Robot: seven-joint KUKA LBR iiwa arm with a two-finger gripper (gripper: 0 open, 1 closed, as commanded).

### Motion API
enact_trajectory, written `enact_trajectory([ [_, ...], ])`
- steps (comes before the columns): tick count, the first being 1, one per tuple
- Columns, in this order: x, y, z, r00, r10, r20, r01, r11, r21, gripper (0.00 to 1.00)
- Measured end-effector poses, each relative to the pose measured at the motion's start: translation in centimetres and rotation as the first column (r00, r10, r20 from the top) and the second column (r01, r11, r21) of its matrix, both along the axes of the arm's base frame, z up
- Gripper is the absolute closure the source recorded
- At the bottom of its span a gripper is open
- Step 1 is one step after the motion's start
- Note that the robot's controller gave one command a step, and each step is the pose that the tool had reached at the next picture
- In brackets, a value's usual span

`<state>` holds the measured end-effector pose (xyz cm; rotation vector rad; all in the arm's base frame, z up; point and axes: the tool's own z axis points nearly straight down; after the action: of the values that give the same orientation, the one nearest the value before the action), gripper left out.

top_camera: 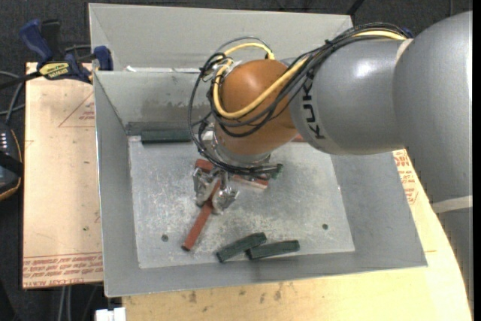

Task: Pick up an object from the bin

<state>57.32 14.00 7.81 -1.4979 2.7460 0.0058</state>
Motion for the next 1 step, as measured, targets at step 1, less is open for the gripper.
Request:
enact_trajectory([
  [1, 0.00, 0.00, 0.00, 1.000, 0.000, 0.000, 0.000, 1.000, 0.000, 1.00],
])
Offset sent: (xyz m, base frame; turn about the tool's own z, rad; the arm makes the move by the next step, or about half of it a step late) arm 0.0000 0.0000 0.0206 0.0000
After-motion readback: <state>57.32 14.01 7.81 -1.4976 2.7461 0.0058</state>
